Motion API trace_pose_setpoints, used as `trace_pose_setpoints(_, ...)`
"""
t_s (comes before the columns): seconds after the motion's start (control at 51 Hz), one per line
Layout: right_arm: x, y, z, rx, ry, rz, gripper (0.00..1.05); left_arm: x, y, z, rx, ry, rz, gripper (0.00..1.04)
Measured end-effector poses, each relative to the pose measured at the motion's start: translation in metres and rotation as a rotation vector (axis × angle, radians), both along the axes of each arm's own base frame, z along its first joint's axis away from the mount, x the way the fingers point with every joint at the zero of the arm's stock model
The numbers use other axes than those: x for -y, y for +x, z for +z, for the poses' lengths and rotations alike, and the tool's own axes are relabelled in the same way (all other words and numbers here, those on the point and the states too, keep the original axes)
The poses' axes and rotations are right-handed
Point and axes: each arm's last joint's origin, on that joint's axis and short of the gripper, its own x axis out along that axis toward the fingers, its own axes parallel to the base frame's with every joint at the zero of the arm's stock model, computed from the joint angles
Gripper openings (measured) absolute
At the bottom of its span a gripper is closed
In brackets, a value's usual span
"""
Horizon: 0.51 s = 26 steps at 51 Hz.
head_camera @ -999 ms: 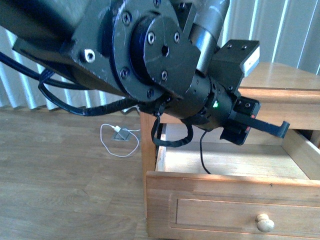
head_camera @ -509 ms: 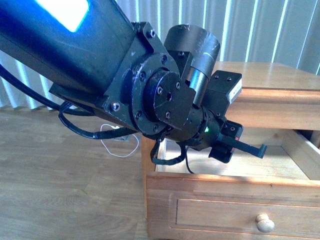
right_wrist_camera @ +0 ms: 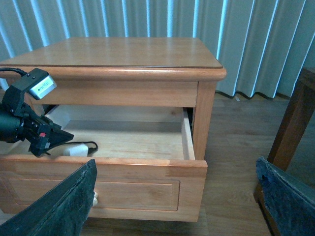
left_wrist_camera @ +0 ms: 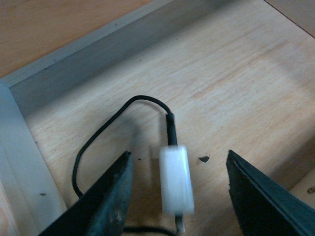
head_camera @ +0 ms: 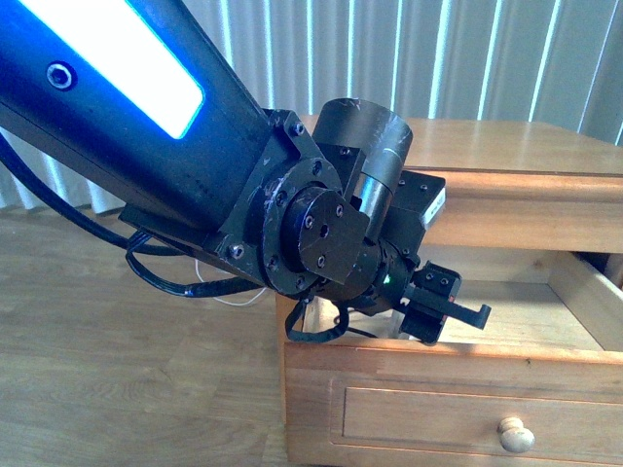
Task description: Put charger into drawer
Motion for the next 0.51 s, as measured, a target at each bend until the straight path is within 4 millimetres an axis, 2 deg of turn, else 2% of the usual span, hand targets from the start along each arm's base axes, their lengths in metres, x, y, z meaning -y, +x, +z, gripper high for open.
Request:
trace_pose_setpoints(0.294,0.000,0.000,0.000,0.000,0.000,0.000,0.96,-0.009,-0.003,0.007,0.047,0.007,0.063,1.00)
trace_pose_setpoints(0.411,0.000,0.000,0.000,0.000,0.000,0.000,0.96,-0.016,-0.010,0.020,0.083,-0.005,0.079,0.98)
trace_pose_setpoints(0.509,0.000,0.000,0.000,0.000,0.000,0.000,0.96,-0.024,-0.020,0.040,0.135,-0.020,0.103,0.99)
